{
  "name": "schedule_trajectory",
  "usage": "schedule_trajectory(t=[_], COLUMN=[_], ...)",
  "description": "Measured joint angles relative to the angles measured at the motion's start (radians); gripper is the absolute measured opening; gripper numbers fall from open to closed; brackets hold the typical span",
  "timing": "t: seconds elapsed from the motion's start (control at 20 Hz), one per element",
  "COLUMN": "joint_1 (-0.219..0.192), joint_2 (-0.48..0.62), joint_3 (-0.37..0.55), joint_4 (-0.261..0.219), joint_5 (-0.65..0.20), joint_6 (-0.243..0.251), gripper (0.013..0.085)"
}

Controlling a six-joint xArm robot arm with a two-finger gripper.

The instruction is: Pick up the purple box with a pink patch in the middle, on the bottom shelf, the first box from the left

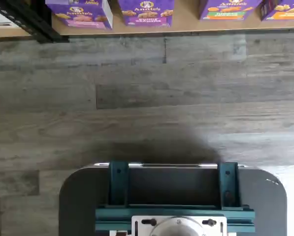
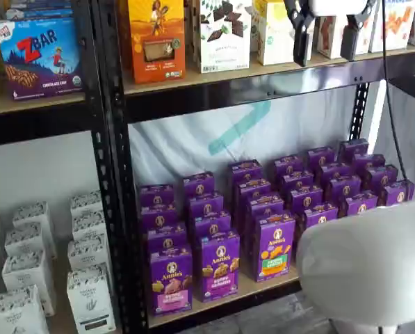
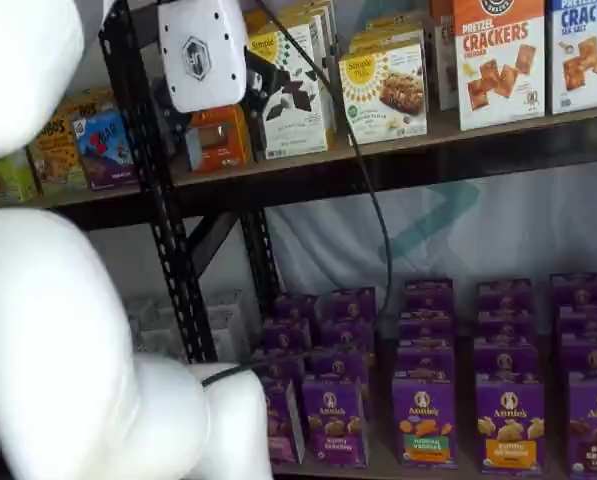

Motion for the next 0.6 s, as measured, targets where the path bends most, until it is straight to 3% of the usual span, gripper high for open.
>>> schedule_trajectory(t=[0.15,0.6], joint_1=[0.027,0.05], joint_2=[0.002,-0.022], joint_3=[-0.002,0.05], joint_4=[-0.03,-0.031], joint_5=[0.002,-0.031], joint_6=[0.013,0.037], gripper=[0.085,0.085])
